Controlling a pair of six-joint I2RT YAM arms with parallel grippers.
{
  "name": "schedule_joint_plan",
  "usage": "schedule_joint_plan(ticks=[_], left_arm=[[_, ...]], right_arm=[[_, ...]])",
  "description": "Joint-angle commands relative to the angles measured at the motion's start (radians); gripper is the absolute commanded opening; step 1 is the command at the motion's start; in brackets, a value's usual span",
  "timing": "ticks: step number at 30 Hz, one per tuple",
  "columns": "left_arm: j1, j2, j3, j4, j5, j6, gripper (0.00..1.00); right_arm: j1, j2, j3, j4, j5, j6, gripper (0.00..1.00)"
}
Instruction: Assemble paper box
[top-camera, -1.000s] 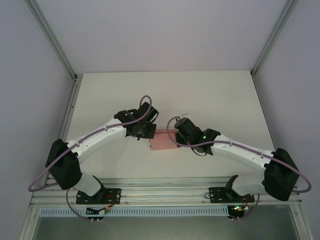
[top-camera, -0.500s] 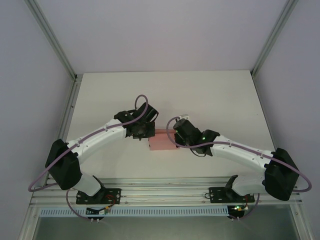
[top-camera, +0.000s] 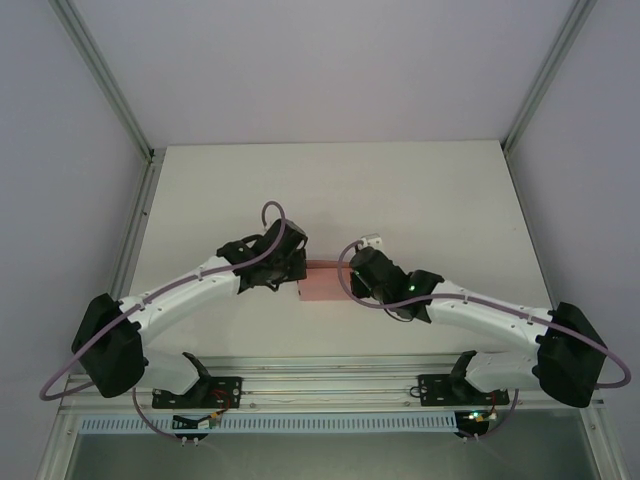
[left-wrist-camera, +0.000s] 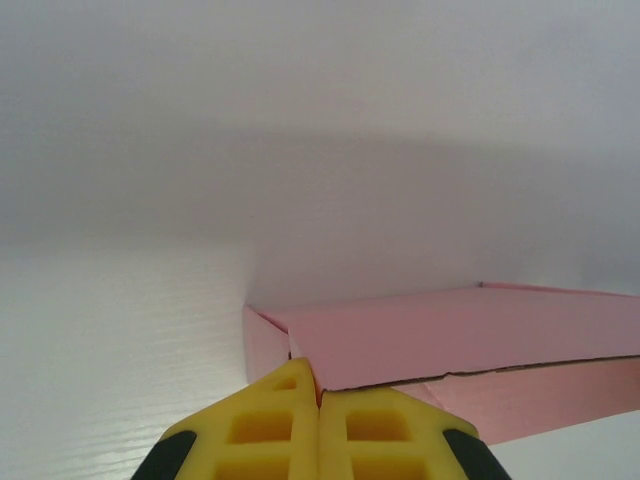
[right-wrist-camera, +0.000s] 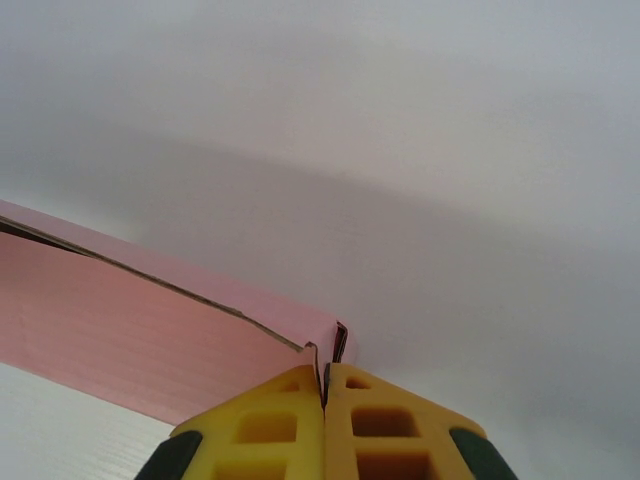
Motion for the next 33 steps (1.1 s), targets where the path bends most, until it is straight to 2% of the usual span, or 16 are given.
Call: schedule_joint_plan(ticks=[1, 9, 16, 20, 27, 32, 33], left_arm=[[-0.039, 0.035, -0.068, -0.158, 0.053, -0.01, 0.0], [-0.102, 0.017, -0.143, -0.225, 0.015, -0.021, 0.0], [-0.169, -0.016, -0.278, -0.109, -0.009, -0.094, 0.0], [-0.187, 0.006, -0.324, -0.068, -0.061, -0.097, 0.0], [-0.19, 0.037, -0.334, -0.027, -0.048, -0.085, 0.0], [-0.19, -0.024, -0.288, -0.036, -0.035, -0.07, 0.0], [-0.19, -0.04, -0.272, -0.046, -0.039, -0.068, 0.05]], right_arm=[[0.02, -0.009, -0.027, 0.006, -0.021, 0.019, 0.0], [0.044, -0.04, -0.104, 0.046, 0.02, 0.03, 0.0], [0.078, -0.048, -0.176, 0.122, 0.005, 0.031, 0.0], [0.085, -0.039, -0.212, 0.153, 0.018, 0.039, 0.0], [0.102, -0.042, -0.286, 0.215, -0.002, 0.044, 0.0], [0.104, -0.017, -0.277, 0.179, -0.007, 0.062, 0.0], [0.107, -0.011, -0.29, 0.194, -0.017, 0.063, 0.0]])
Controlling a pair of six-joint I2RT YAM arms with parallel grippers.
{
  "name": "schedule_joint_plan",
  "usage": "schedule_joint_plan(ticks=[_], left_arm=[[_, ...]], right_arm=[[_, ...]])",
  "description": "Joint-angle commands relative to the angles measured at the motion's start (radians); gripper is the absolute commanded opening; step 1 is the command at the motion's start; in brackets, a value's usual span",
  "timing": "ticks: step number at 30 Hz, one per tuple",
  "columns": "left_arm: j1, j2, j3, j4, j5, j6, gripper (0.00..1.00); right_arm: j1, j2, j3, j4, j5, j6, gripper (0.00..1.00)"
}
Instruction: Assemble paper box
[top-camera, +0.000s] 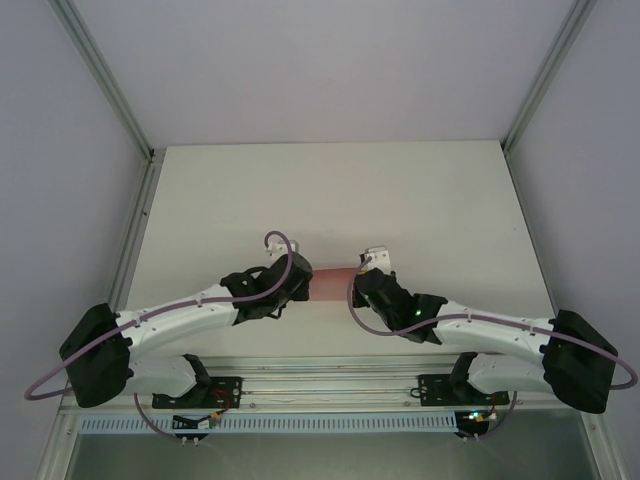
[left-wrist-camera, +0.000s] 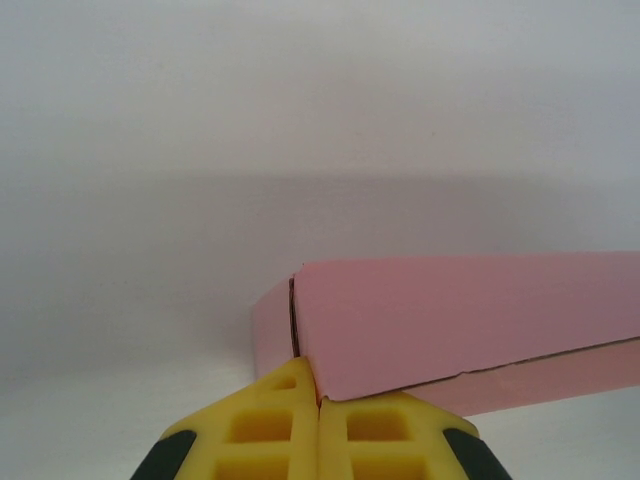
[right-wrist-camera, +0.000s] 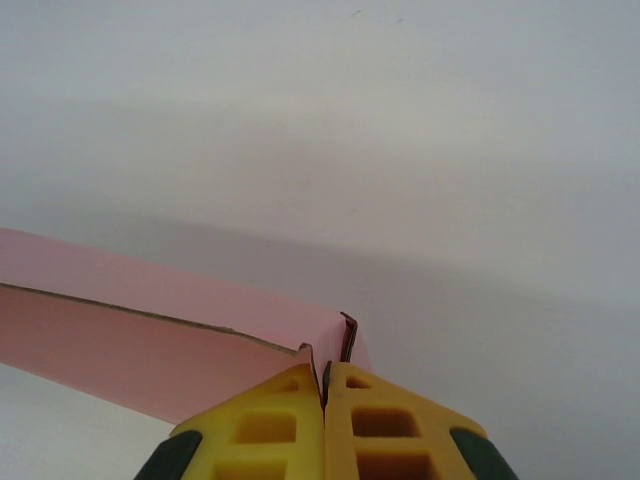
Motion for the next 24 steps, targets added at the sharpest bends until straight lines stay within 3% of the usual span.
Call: schedule_joint_plan(ticks=[1, 6, 12, 17, 24], left_arm=[[-0.023, 0.028, -0.045, -0.245, 0.186, -0.006, 0.07], [-0.024, -0.036, -0.037, -0.254, 0.194, 0.0, 0.11], [-0.023, -0.065, -0.032, -0.247, 0.22, -0.001, 0.14], [-0.021, -0.096, 0.048, -0.268, 0.188, 0.023, 0.42], [-0.015, -0.075, 0.192, -0.366, 0.159, 0.011, 0.55]], right_arm=[[0.031, 0.066, -0.076, -0.117, -0.149, 0.037, 0.0], [0.059, 0.135, -0.159, -0.065, -0.138, 0.082, 0.0], [0.072, 0.175, -0.11, -0.102, -0.098, 0.07, 0.0], [0.072, 0.132, -0.08, -0.144, -0.138, 0.066, 0.0], [0.071, 0.149, -0.025, -0.221, -0.145, 0.081, 0.0]])
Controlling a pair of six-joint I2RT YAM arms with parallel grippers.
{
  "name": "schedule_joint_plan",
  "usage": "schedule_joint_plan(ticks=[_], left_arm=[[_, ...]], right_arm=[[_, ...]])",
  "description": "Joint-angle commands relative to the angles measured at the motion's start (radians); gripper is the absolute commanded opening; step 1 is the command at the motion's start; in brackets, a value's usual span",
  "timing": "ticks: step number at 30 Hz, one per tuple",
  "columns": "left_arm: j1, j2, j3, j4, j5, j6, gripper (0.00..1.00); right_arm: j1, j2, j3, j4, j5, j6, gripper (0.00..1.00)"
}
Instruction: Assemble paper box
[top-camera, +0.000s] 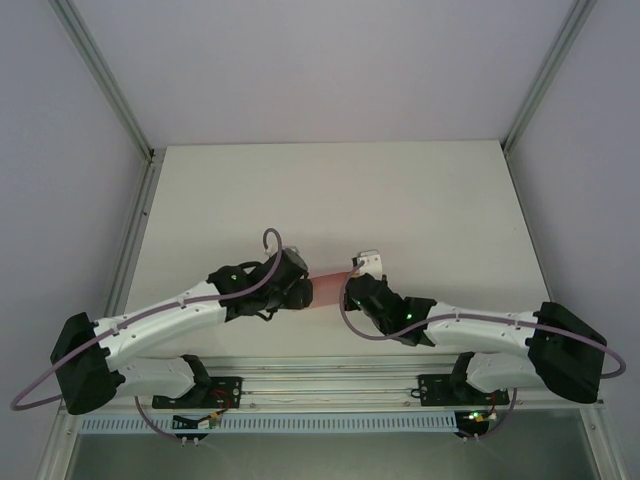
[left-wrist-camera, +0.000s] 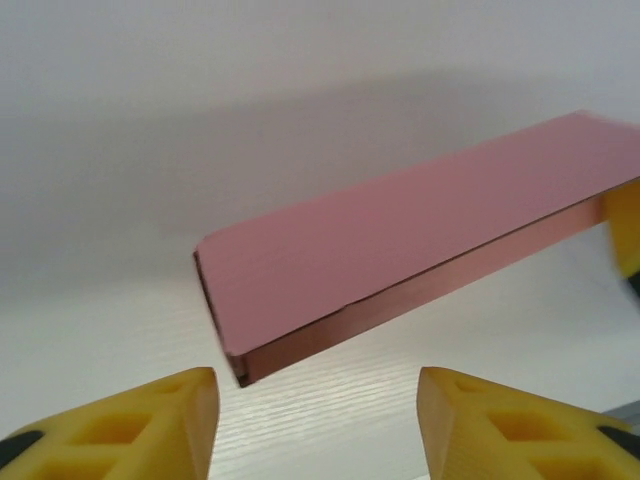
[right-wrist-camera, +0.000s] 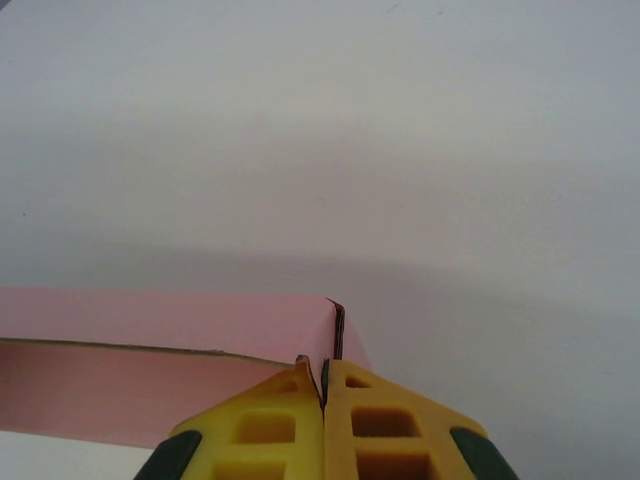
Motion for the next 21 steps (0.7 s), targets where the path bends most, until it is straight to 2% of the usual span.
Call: schedule_joint_plan(ticks=[1, 6, 10, 12, 16, 21], left_arm=[[-0.003, 0.002, 0.056, -0.065, 0.015, 0.001, 0.57], [0.016, -0.025, 0.055, -0.098, -0.01, -0.063, 0.81], [0.098, -0.056, 0.01, -0.136, -0.051, -0.188, 0.99], [0.142, -0.076, -0.028, -0.071, -0.029, -0.215, 1.0], [0.206, -0.114, -0.102, 0.11, 0.091, -0.238, 1.0], [0.228, -0.116, -0.176, 0.154, 0.126, -0.297, 1.0]], right_arm=[[0.022, 0.075, -0.016, -0.308, -0.155, 0.039, 0.02], [0.022, 0.079, 0.02, -0.327, -0.157, 0.043, 0.04], [0.022, 0.067, 0.031, -0.335, -0.16, 0.041, 0.05], [0.022, 0.068, 0.03, -0.334, -0.163, 0.039, 0.05], [0.022, 0.075, 0.036, -0.343, -0.159, 0.044, 0.05], [0.022, 0.082, 0.042, -0.345, -0.155, 0.044, 0.08]])
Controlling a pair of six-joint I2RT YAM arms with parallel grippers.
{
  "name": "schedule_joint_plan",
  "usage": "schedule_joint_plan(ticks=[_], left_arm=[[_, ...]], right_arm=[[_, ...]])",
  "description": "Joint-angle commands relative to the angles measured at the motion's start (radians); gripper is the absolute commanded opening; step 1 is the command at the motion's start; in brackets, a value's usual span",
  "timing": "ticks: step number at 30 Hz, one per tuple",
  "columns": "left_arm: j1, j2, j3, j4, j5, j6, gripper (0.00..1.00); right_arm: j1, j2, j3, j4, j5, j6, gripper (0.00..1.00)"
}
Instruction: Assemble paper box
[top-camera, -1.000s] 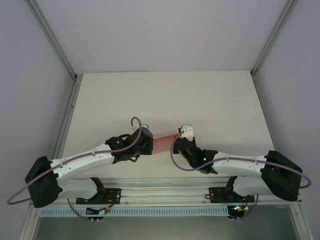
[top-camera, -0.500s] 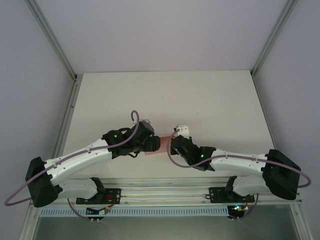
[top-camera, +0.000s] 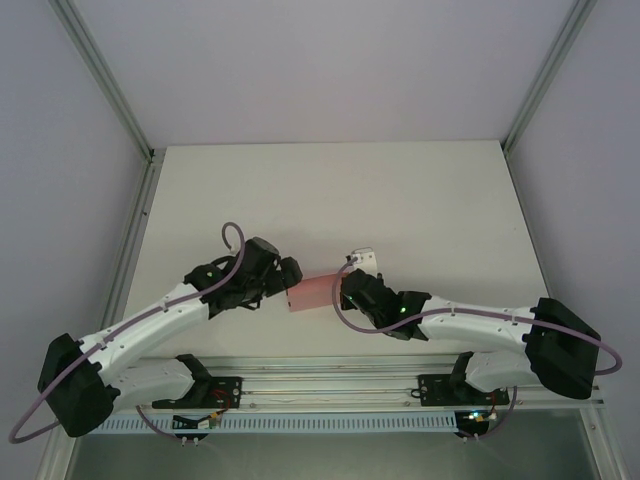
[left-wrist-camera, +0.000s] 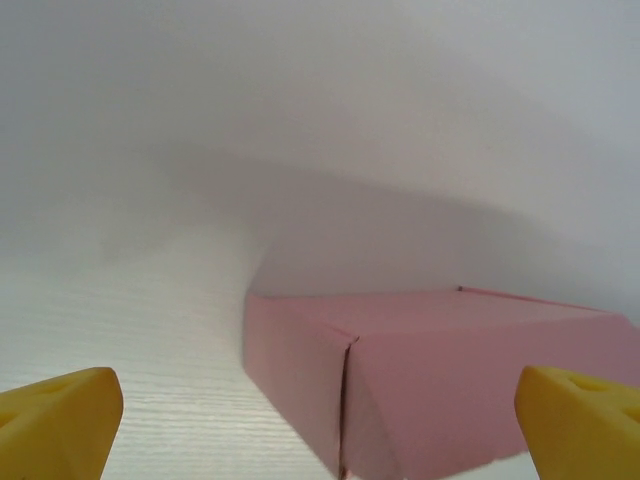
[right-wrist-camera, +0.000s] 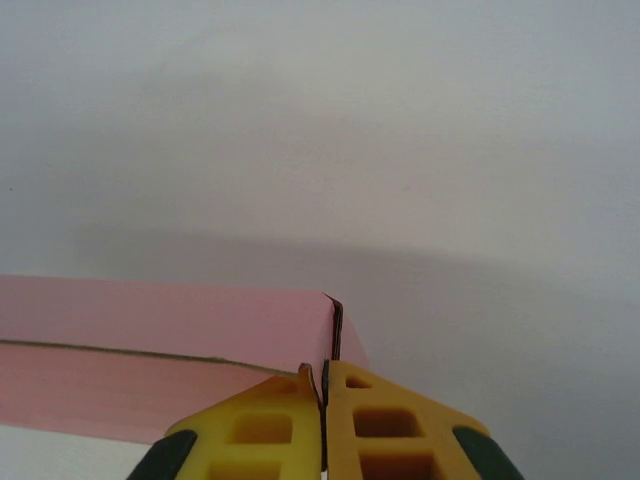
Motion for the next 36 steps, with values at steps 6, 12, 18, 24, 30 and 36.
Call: schedule_joint_plan(ticks=[6, 12, 18, 24, 30, 36], left_arm=[[0.012, -0.01, -0.163, 0.218, 0.147, -0.107, 0.8], [0.012, -0.017, -0.224, 0.251, 0.147, -0.121, 0.64], [0.012, 0.007, -0.251, 0.244, 0.13, -0.119, 0.58], [0.012, 0.04, -0.255, 0.257, 0.128, -0.107, 0.5], [0.012, 0.068, -0.263, 0.269, 0.143, -0.092, 0.46], [0.011, 0.07, -0.27, 0.269, 0.149, -0.073, 0.45]], right_arm=[[0.016, 0.073, -0.034, -0.23, -0.145, 0.045, 0.1], [0.016, 0.054, -0.026, -0.238, -0.159, 0.048, 0.16], [0.016, -0.042, -0.032, -0.241, -0.271, -0.02, 0.4], [0.006, -0.16, 0.019, -0.276, -0.259, -0.103, 0.61], [-0.079, -0.247, 0.067, -0.335, -0.27, -0.047, 0.79], [-0.228, -0.254, 0.077, -0.225, -0.499, 0.044, 0.82]])
